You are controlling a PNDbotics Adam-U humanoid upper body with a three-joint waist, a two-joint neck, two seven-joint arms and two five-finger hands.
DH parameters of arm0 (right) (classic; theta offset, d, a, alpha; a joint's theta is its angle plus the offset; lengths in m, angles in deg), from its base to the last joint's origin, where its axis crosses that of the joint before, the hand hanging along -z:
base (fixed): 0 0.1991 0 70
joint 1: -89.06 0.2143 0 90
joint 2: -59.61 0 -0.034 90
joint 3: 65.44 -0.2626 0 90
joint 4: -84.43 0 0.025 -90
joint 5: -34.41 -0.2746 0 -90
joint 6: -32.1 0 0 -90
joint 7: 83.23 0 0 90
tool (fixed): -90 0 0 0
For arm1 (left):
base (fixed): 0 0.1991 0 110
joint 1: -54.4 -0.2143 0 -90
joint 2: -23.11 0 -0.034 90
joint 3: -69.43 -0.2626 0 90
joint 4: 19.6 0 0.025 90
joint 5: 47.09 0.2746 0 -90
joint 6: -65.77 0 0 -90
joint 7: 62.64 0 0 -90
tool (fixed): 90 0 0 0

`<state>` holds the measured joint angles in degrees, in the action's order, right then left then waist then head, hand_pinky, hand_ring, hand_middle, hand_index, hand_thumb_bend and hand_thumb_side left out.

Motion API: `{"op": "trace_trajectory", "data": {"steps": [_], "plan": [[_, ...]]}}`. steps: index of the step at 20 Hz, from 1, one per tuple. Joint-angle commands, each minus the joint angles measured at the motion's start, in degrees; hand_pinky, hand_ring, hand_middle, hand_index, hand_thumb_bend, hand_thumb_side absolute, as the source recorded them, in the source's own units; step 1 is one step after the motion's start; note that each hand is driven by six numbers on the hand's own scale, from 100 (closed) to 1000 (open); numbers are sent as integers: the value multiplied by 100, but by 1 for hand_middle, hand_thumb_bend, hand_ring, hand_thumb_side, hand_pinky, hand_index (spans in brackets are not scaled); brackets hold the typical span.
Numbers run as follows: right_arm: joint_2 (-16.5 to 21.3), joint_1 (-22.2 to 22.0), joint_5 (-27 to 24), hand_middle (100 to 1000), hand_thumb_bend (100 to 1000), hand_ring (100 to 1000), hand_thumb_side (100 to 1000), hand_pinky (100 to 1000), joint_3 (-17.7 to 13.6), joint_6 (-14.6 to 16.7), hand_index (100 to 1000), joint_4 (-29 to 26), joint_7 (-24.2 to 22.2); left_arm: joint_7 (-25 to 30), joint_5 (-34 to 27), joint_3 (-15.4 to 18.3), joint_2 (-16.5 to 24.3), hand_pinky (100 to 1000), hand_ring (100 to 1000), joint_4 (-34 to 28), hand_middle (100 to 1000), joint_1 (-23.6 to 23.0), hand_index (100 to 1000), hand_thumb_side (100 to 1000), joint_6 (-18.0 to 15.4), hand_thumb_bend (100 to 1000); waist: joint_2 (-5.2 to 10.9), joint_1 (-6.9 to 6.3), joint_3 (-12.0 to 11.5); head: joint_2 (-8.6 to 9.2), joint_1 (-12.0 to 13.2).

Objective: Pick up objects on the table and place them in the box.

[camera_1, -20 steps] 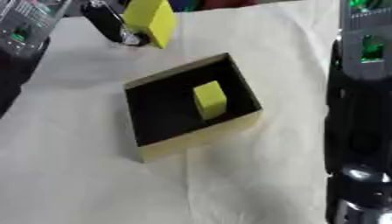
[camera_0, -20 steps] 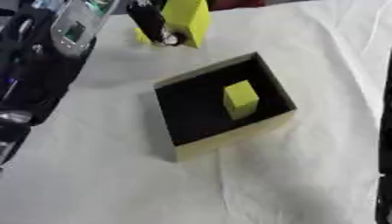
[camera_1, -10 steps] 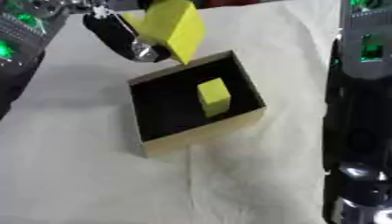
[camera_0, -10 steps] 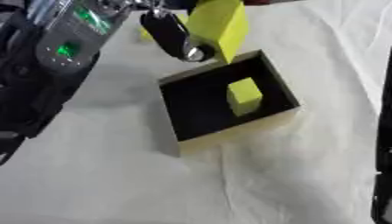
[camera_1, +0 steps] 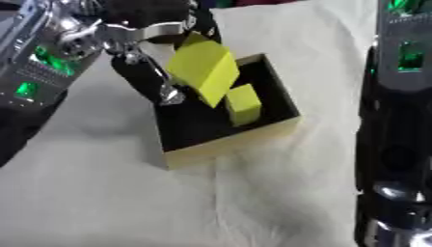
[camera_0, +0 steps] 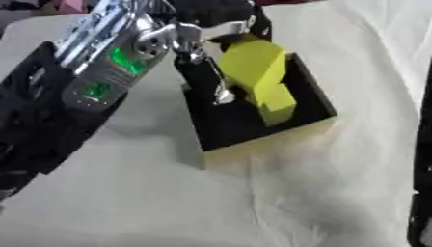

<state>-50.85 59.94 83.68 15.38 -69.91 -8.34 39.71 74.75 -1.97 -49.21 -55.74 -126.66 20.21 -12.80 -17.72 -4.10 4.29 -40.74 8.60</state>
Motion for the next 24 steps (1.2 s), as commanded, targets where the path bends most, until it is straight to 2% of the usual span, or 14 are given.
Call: {"op": "trace_trajectory", "data": {"steps": [1, 10, 14, 18, 19, 21, 24], "plan": [[35, 63, -19, 704, 100, 801, 996, 822, 14, 3, 811, -132, 4, 4, 166, -76, -24, 563, 508, 88, 540, 16, 727, 145, -68, 100, 136, 15, -7, -11, 2], [53, 4, -89, 703, 100, 800, 999, 823, 8, -5, 809, -194, 2, -163, 614, -233, -187, 574, 512, 517, 550, -216, 736, 151, -236, 124, 117, 36, 18, 43, 30], [52, -20, -121, 702, 100, 800, 999, 823, 22, 5, 807, -219, -23, -277, 823, -280, -290, 601, 537, 719, 582, -259, 766, 160, -297, 180, 110, 53, 37, 74, 53], [58, -29, -148, 701, 100, 800, 974, 823, 45, 35, 808, -244, -61, -307, 1028, -361, -353, 714, 670, 1010, 709, -306, 874, 246, -500, 329, 103, 58, 51, 89, 67], [59, -29, -151, 702, 100, 800, 971, 824, 51, 43, 808, -250, -71, -300, 1071, -375, -362, 743, 734, 1058, 750, -311, 903, 288, -574, 389, 101, 58, 53, 84, 70], [59, -29, -156, 702, 100, 801, 967, 824, 64, 58, 809, -260, -89, -279, 1169, -378, -376, 779, 790, 1109, 790, -313, 935, 373, -711, 474, 98, 62, 56, 64, 95], [62, -27, -162, 702, 100, 800, 963, 824, 89, 84, 809, -273, -116, -244, 1353, -361, -379, 804, 829, 1115, 817, -321, 956, 508, -861, 563, 91, 64, 54, 20, 217]]}}
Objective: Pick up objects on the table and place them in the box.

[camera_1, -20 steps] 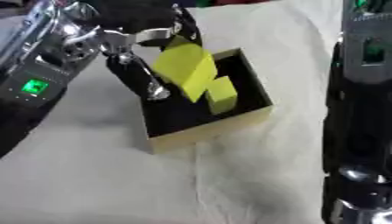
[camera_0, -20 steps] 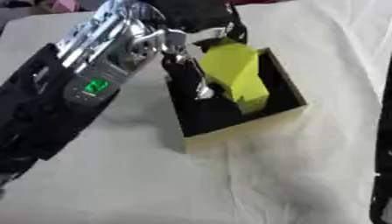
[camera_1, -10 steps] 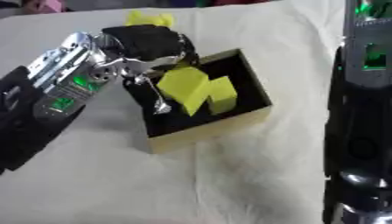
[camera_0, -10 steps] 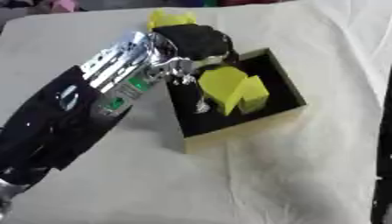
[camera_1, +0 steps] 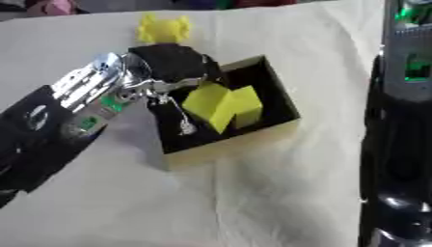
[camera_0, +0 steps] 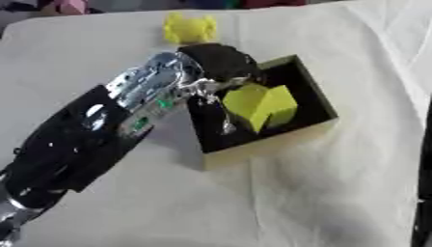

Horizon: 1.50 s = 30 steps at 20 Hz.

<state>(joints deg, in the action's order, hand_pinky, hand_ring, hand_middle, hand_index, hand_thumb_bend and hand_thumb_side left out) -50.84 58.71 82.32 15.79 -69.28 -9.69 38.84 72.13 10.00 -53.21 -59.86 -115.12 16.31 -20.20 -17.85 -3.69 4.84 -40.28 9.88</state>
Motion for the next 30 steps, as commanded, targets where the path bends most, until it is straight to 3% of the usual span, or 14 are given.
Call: {"op": "trace_trajectory", "data": {"steps": [1, 3, 8, 12, 17, 22, 26, 30], "plan": [[64, 97, -27, 702, 100, 801, 962, 824, 54, 28, 809, -141, -36, 36, 208, 45, 35, 812, 839, -42, 826, 63, 963, 569, -156, 588, 102, 25, -3, -34, 128], [70, 99, -31, 702, 100, 801, 961, 824, 65, 41, 810, -149, -45, 70, 282, 69, 37, 817, 846, -62, 832, 48, 968, 646, -195, 627, 96, 29, -9, -55, 220], [82, 107, -51, 702, 100, 800, 958, 825, 72, 51, 810, -148, -53, 76, 393, 166, 52, 822, 851, -215, 838, 38, 973, 673, -193, 613, 85, 60, -25, -77, 346], [98, 114, -67, 702, 100, 800, 957, 825, 53, 44, 810, -155, -38, 3, 287, 411, 72, 794, 828, -574, 821, 76, 962, 645, -62, 515, 74, 96, -43, -42, 316], [94, 110, -83, 701, 100, 800, 957, 825, 49, 40, 810, -167, -26, 20, -270, 838, 244, 772, 808, -1052, 806, 254, 955, 612, 301, 409, 68, 114, -46, -3, 223], [77, 102, -105, 701, 100, 807, 957, 826, 60, 49, 810, -185, -29, -94, -912, 1456, 504, 753, 787, -1359, 788, 516, 945, 597, 695, 330, 49, 105, -20, 42, 184], [72, 130, -107, 701, 100, 807, 954, 825, 75, 61, 811, -196, -41, -317, -1091, 1840, 793, 752, 787, -1098, 788, 748, 943, 546, 941, 344, 31, 101, 33, 101, 217], [86, 173, -87, 701, 100, 807, 951, 825, 95, 78, 811, -204, -64, -628, -827, 1941, 930, 778, 810, -321, 805, 991, 949, 503, 730, 392, -1, 92, 110, 186, 257]]}}
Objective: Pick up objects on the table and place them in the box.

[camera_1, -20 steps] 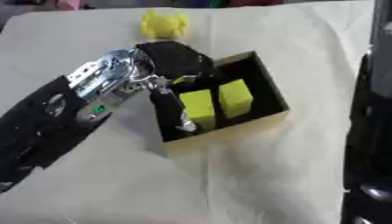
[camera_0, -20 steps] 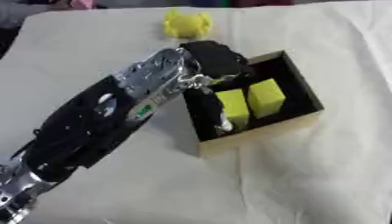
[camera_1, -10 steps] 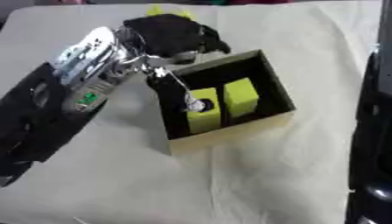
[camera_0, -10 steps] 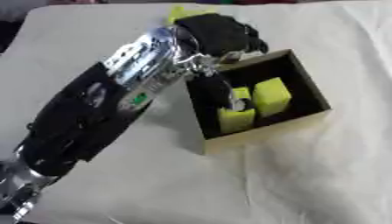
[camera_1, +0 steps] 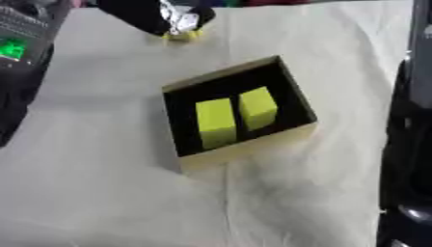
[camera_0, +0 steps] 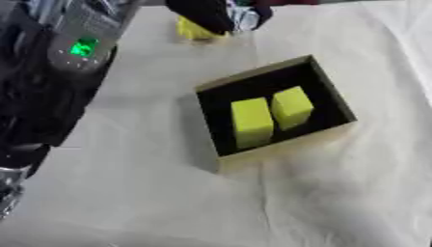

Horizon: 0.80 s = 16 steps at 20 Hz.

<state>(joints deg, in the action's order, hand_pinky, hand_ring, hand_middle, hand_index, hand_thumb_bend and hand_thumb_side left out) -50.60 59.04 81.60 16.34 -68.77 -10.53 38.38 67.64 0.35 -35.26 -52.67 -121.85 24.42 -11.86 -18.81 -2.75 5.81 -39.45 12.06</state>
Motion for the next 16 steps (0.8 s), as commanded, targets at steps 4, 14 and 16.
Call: {"op": "trace_trajectory", "data": {"steps": [4, 14, 16], "plan": [[83, 196, -13, 701, 100, 806, 950, 825, 53, 31, 811, -105, -39, -440, 473, 204, 194, 782, 817, 1150, 814, 356, 951, 492, -422, 417, 44, -14, 83, 183, 92], [164, 373, -57, 700, 100, 806, 952, 826, 88, 44, 811, -5, -72, -821, 961, 385, 78, 803, 844, 2669, 839, 617, 963, 479, -840, 500, -135, -55, 233, 407, 293], [175, 408, -59, 700, 100, 806, 952, 826, 93, 41, 811, 26, -75, -816, 1039, 414, 44, 813, 856, 2919, 852, 661, 968, 478, -919, 530, -170, -66, 268, 450, 318]]}}
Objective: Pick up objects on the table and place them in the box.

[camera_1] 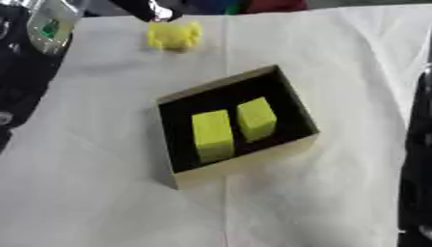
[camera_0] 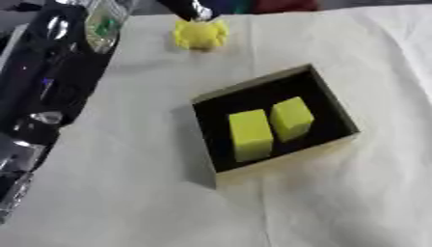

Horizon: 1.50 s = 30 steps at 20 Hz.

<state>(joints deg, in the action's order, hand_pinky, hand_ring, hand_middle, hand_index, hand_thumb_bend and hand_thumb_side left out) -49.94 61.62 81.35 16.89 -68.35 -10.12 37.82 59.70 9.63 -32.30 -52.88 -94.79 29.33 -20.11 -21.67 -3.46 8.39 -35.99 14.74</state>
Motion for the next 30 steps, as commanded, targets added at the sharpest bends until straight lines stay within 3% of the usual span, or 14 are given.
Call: {"op": "trace_trajectory", "data": {"steps": [1, 5, 11, 16, 30], "plan": [[111, 167, -37, 699, 100, 806, 953, 826, 42, -1, 811, -1, -20, 0, 152, 127, 55, 818, 860, 330, 854, 188, 969, 481, -143, 548, 97, -3, 32, 129, 62], [117, 223, -45, 697, 100, 806, 954, 826, 47, -2, 810, 34, -16, 145, 289, 190, 10, 847, 889, 725, 880, 266, 984, 512, -331, 632, 34, -29, 105, 226, 102], [123, 267, -63, 693, 100, 806, 961, 827, 51, -28, 809, 71, -5, 454, 447, 337, 34, 873, 923, 1127, 899, 443, 998, 520, -622, 690, -43, -71, 176, 316, 137], [115, 308, -95, 691, 100, 806, 960, 827, 44, -42, 809, 93, 5, 483, 871, 464, 108, 871, 927, 1365, 898, 543, 995, 383, -671, 624, -83, -69, 268, 345, 244], [120, 432, -136, 688, 100, 807, 960, 827, 35, -35, 806, 123, -6, 687, 968, 644, 143, 861, 921, 1809, 897, 540, 996, 326, -542, 527, -222, -45, 390, 407, 410]]}}
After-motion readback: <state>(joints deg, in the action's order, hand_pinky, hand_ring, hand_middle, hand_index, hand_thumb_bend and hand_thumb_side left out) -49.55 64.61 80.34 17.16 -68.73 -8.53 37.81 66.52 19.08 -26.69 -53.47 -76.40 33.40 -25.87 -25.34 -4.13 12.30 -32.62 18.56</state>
